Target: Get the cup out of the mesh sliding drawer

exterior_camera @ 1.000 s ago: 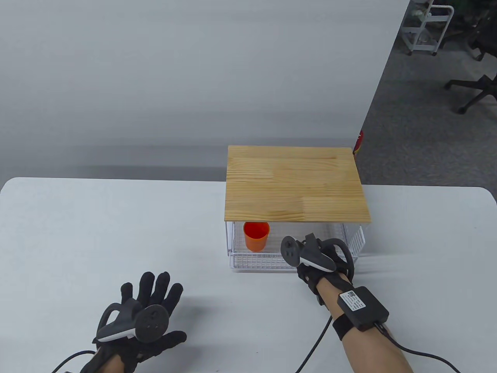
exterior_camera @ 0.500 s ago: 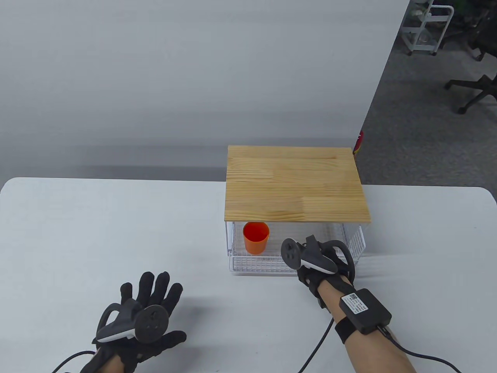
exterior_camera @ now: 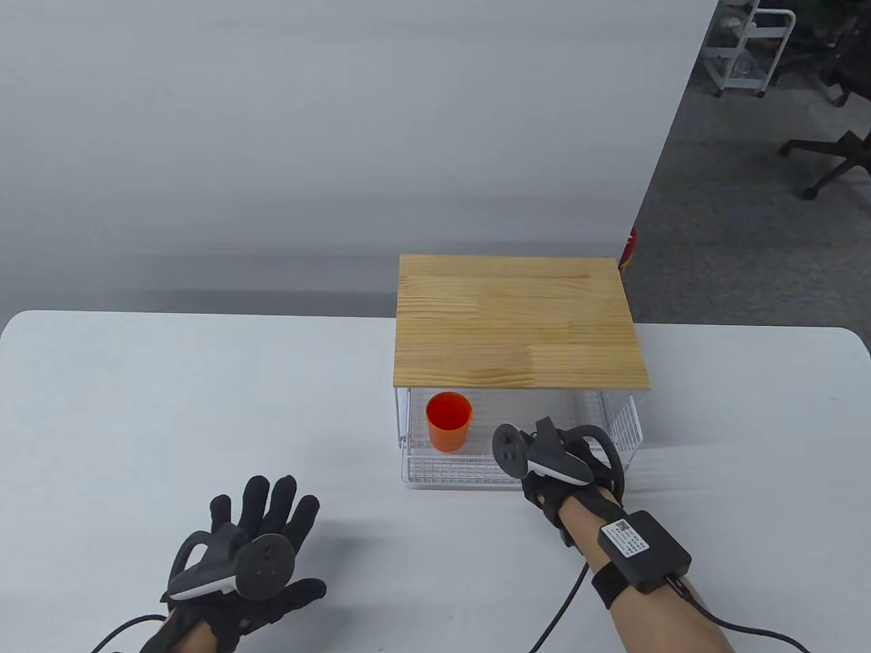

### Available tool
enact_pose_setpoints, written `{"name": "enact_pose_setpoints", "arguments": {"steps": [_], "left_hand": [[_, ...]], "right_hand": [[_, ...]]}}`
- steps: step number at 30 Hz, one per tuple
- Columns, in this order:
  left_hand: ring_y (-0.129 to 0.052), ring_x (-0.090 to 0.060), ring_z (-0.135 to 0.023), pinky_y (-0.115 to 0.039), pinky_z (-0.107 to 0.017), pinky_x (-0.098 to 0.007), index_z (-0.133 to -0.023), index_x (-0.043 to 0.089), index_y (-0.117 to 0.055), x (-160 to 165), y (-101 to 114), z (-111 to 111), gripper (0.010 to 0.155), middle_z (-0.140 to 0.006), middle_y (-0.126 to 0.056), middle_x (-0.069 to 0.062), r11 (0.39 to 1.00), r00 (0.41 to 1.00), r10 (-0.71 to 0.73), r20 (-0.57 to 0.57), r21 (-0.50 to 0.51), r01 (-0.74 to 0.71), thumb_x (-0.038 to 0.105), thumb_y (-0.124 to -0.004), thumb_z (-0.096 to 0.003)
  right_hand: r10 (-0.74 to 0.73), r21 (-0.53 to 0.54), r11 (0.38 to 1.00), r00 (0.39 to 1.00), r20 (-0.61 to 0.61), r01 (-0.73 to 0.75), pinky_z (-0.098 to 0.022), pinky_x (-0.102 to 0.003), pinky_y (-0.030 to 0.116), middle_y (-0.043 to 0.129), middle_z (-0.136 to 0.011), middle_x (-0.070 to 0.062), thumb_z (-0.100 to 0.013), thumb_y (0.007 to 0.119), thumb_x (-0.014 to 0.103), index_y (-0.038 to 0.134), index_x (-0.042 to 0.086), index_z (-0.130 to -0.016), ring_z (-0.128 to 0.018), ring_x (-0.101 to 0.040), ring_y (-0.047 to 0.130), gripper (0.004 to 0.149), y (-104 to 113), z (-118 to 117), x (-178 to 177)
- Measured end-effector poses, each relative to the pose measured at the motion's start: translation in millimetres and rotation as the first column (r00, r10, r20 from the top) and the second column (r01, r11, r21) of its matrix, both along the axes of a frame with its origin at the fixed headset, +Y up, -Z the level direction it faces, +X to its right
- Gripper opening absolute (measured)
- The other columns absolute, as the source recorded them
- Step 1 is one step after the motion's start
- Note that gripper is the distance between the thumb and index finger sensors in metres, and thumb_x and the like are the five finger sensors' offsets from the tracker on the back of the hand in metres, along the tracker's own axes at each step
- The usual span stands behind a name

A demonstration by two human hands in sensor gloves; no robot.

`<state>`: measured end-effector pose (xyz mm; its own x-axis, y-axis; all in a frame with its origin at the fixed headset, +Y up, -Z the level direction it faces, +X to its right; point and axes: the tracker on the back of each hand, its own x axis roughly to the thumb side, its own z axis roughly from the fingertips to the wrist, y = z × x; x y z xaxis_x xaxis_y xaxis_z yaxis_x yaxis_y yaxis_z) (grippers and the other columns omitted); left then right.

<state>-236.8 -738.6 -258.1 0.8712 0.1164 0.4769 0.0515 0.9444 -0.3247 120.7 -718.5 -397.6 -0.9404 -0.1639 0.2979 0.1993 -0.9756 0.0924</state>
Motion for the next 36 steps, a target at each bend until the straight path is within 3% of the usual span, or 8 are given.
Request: {"name": "enact_pose_setpoints", "arguments": {"steps": [36], "left_hand": [[0.013, -0.064, -0.092, 0.001, -0.049, -0.085, -0.110, 0.012, 0.005, 1.3, -2.1, -0.3, 0.101, -0.107, 0.015, -0.029, 1.000, 1.000, -0.008, 0.003, -0.005, 0.008, 0.070, -0.054, -0.0532]], "right_hand": [[0.007, -0.008, 1.000, 0.999, -0.042, -0.007, -0.039, -0.064, 0.101, 0.112, -0.073, -0.006, -0.059, 0.080, 0.026, 0.094, 0.032, -0.073, -0.057, -0.034, 0.117, 0.020, 1.9, 14.5, 0.5]]}}
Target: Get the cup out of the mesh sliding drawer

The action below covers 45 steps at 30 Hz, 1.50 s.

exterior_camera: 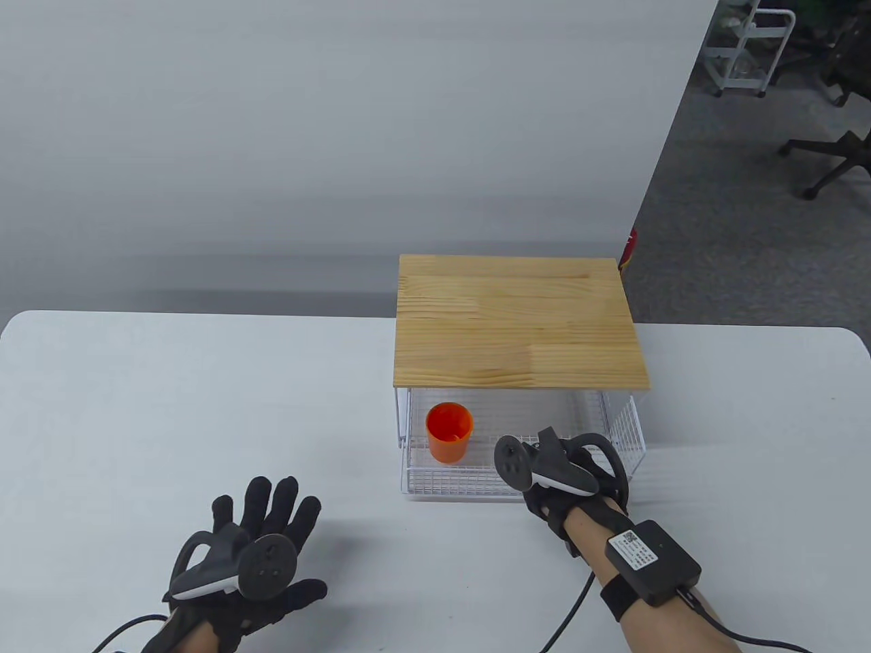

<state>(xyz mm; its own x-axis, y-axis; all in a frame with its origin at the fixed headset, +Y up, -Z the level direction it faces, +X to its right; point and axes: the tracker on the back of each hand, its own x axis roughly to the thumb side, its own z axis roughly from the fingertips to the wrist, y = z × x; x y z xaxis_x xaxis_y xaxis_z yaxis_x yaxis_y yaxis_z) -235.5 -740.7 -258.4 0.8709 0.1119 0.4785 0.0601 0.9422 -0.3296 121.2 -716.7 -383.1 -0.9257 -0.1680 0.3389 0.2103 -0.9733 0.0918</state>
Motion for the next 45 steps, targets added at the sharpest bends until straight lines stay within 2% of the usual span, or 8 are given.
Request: {"name": "enact_pose_setpoints", "arguments": {"steps": [45], "left_hand": [[0.013, -0.064, -0.092, 0.001, -0.050, -0.085, -0.110, 0.012, 0.005, 1.2, -0.2, -0.3, 0.100, -0.107, 0.015, -0.029, 1.000, 1.000, -0.007, -0.008, -0.001, 0.007, 0.070, -0.054, -0.0534]], "right_hand": [[0.039, -0.038, 0.998, 0.999, -0.038, -0.041, -0.040, -0.061, 0.102, 0.112, -0.072, -0.005, -0.060, 0.080, 0.026, 0.095, 0.032, -0.072, -0.057, -0.033, 0.118, 0.020, 2.2, 25.2, -2.7]]}}
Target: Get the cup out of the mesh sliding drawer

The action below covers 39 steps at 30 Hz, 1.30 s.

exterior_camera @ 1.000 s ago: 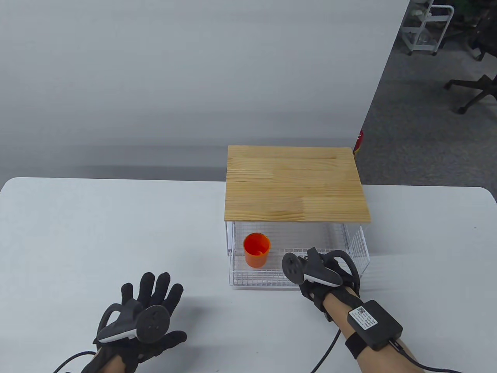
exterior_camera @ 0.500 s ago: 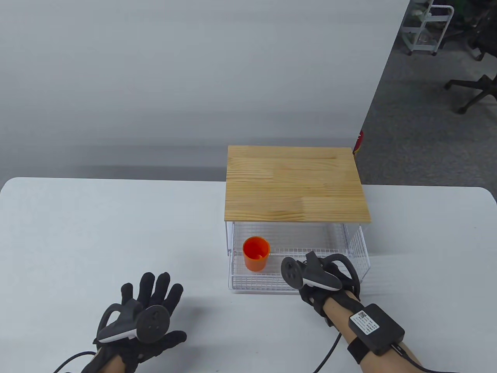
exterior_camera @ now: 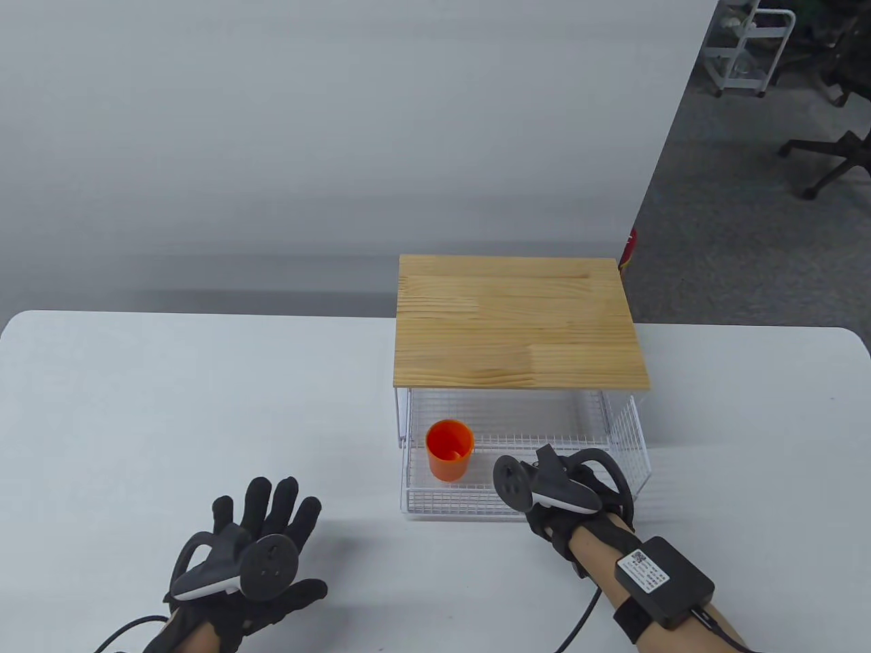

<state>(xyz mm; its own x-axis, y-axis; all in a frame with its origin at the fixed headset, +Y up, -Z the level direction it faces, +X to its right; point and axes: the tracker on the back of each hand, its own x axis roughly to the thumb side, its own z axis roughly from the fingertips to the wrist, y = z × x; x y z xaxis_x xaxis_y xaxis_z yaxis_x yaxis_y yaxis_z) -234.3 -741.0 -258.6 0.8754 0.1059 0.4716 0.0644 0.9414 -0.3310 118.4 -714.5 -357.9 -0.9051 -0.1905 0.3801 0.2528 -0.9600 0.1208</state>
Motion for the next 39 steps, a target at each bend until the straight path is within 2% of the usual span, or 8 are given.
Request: {"name": "enact_pose_setpoints", "arguments": {"steps": [12, 15, 17, 19, 22, 25, 30, 39], "left_hand": [[0.013, -0.064, -0.092, 0.000, -0.050, -0.085, -0.110, 0.012, 0.005, -0.1, -0.4, 0.0, 0.100, -0.107, 0.015, -0.029, 1.000, 1.000, 0.000, -0.001, -0.003, 0.000, 0.070, -0.054, -0.0534], [0.013, -0.064, -0.092, 0.000, -0.050, -0.085, -0.110, 0.012, 0.005, -0.1, -0.3, 0.1, 0.100, -0.107, 0.015, -0.029, 1.000, 1.000, -0.002, -0.002, -0.003, 0.002, 0.070, -0.054, -0.0534], [0.013, -0.064, -0.092, 0.000, -0.050, -0.085, -0.110, 0.012, 0.005, 0.0, -0.4, 0.1, 0.100, -0.107, 0.015, -0.029, 1.000, 1.000, -0.002, -0.002, -0.003, 0.002, 0.070, -0.054, -0.0533], [0.013, -0.064, -0.092, 0.000, -0.050, -0.085, -0.110, 0.012, 0.005, 0.0, -0.4, 0.0, 0.100, -0.107, 0.015, -0.030, 1.000, 1.000, -0.003, -0.002, -0.003, 0.003, 0.070, -0.054, -0.0534], [0.013, -0.064, -0.092, 0.000, -0.050, -0.085, -0.110, 0.012, 0.005, -0.4, -0.3, -0.2, 0.100, -0.107, 0.015, -0.029, 1.000, 1.000, -0.001, -0.004, -0.003, 0.001, 0.069, -0.054, -0.0534], [0.013, -0.064, -0.092, 0.000, -0.050, -0.085, -0.110, 0.012, 0.005, -0.6, -0.2, -0.1, 0.100, -0.107, 0.015, -0.029, 1.000, 1.000, -0.001, -0.006, -0.003, 0.001, 0.070, -0.054, -0.0532], [0.013, -0.064, -0.092, 0.000, -0.051, -0.085, -0.110, 0.012, 0.004, -0.9, -0.4, -0.3, 0.100, -0.107, 0.014, -0.029, 1.000, 1.000, 0.002, -0.005, -0.004, -0.002, 0.069, -0.054, -0.0533], [0.012, -0.064, -0.092, 0.000, -0.051, -0.085, -0.110, 0.012, 0.004, -2.3, 0.9, -0.3, 0.100, -0.107, 0.014, -0.029, 1.000, 1.000, 0.008, -0.006, 0.000, -0.008, 0.069, -0.055, -0.0534]], "right_hand": [[0.004, 0.013, 1.000, 1.000, -0.007, -0.004, -0.040, -0.061, 0.101, 0.112, -0.073, -0.005, -0.060, 0.080, 0.026, 0.094, 0.032, -0.073, -0.057, -0.033, 0.117, 0.020, -1.7, 6.0, 1.0], [-0.028, -0.008, 1.000, 1.000, 0.009, 0.028, -0.042, -0.062, 0.099, 0.111, -0.075, -0.006, -0.058, 0.079, 0.032, 0.092, 0.032, -0.075, -0.059, -0.035, 0.116, 0.022, 0.0, 6.9, 4.2], [-0.075, -0.002, 0.997, 0.997, 0.007, 0.075, -0.044, -0.065, 0.097, 0.109, -0.078, -0.008, -0.056, 0.079, 0.039, 0.089, 0.029, -0.081, -0.063, -0.037, 0.114, 0.028, 3.0, 7.9, 5.4], [-0.151, 0.049, 0.987, 0.989, -0.013, 0.151, -0.048, -0.068, 0.093, 0.103, -0.085, -0.011, -0.053, 0.079, 0.044, 0.082, 0.025, -0.089, -0.072, -0.041, 0.109, 0.041, 9.1, 10.0, 5.9], [-0.245, 0.097, 0.964, 0.968, -0.048, 0.249, -0.061, -0.074, 0.077, 0.087, -0.101, -0.017, -0.049, 0.081, 0.048, 0.069, 0.019, -0.099, -0.090, -0.049, 0.090, 0.059, 18.5, 10.8, 3.0], [-0.304, 0.101, 0.945, 0.950, -0.071, 0.310, -0.066, -0.077, 0.065, 0.069, -0.111, -0.022, -0.048, 0.081, 0.051, 0.057, 0.016, -0.105, -0.100, -0.054, 0.072, 0.072, 24.4, 8.8, -3.5], [-0.363, 0.100, 0.923, 0.928, -0.083, 0.371, -0.068, -0.079, 0.058, 0.058, -0.115, -0.026, -0.047, 0.082, 0.054, 0.050, 0.013, -0.108, -0.104, -0.059, 0.059, 0.080, 26.5, 3.0, -18.1], [-0.338, 0.018, 0.941, 0.941, -0.025, 0.339, -0.069, -0.080, 0.054, 0.056, -0.116, -0.026, -0.047, 0.081, 0.055, 0.049, 0.013, -0.109, -0.105, -0.061, 0.053, 0.081, 19.6, -22.3, -46.3]]}}
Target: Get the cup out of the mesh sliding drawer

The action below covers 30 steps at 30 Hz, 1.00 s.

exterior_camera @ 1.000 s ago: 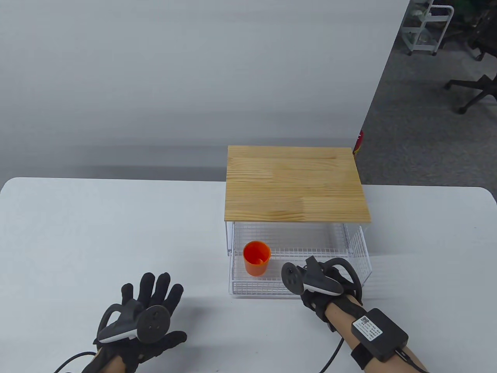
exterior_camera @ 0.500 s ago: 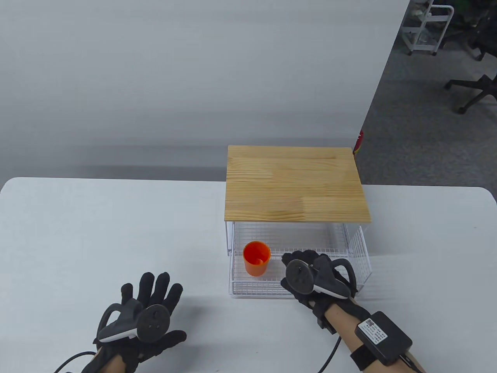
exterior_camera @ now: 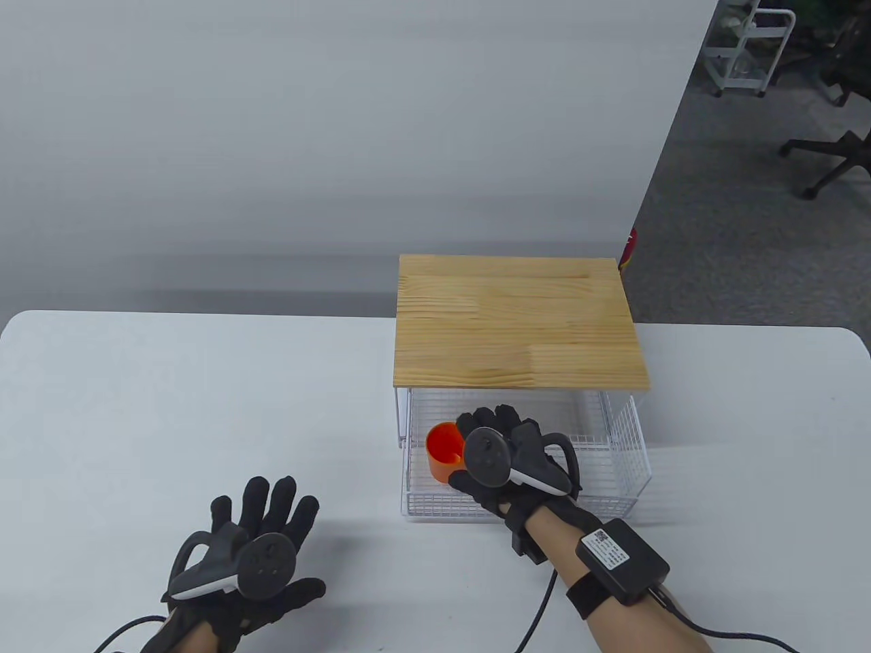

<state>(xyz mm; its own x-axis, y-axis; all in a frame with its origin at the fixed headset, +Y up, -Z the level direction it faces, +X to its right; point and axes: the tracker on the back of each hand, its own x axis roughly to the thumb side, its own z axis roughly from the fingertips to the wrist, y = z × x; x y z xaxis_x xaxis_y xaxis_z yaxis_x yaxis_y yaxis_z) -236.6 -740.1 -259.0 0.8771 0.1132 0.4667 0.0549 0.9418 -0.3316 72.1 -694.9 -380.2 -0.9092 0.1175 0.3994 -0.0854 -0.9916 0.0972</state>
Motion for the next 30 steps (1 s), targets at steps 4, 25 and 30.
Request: {"name": "enact_pose_setpoints", "arguments": {"steps": [4, 25, 30], "left_hand": [[0.012, -0.064, -0.092, 0.000, -0.051, -0.085, -0.110, 0.011, 0.004, -1.3, 1.9, 0.6, 0.100, -0.107, 0.014, -0.030, 1.000, 1.000, 0.008, 0.002, 0.008, -0.008, 0.069, -0.055, -0.0535], [0.012, -0.064, -0.092, 0.000, -0.051, -0.085, -0.111, 0.011, 0.004, -4.6, 4.1, 2.5, 0.100, -0.107, 0.014, -0.030, 1.000, 1.000, 0.023, 0.009, 0.020, -0.023, 0.069, -0.055, -0.0536], [0.012, -0.064, -0.092, 0.000, -0.051, -0.085, -0.111, 0.011, 0.004, -4.7, 4.2, 2.6, 0.100, -0.107, 0.014, -0.030, 1.000, 1.000, 0.023, 0.009, 0.017, -0.023, 0.069, -0.055, -0.0536]], "right_hand": [[0.002, -0.064, 0.998, 1.000, 0.016, -0.001, -0.069, -0.081, 0.053, 0.053, -0.118, -0.025, -0.047, 0.081, 0.057, 0.047, 0.013, -0.109, -0.106, -0.061, 0.051, 0.084, -2.2, -10.5, -8.1], [0.038, -0.140, 0.990, 0.999, 0.019, -0.035, -0.071, -0.078, 0.057, 0.052, -0.120, -0.019, -0.046, 0.079, 0.065, 0.044, 0.020, -0.110, -0.108, -0.056, 0.056, 0.086, -16.5, -34.3, -30.1], [0.045, -0.143, 0.989, 0.999, 0.015, -0.043, -0.071, -0.077, 0.060, 0.056, -0.119, -0.017, -0.045, 0.079, 0.067, 0.044, 0.022, -0.109, -0.107, -0.052, 0.064, 0.086, -18.9, -35.2, -31.8]]}}
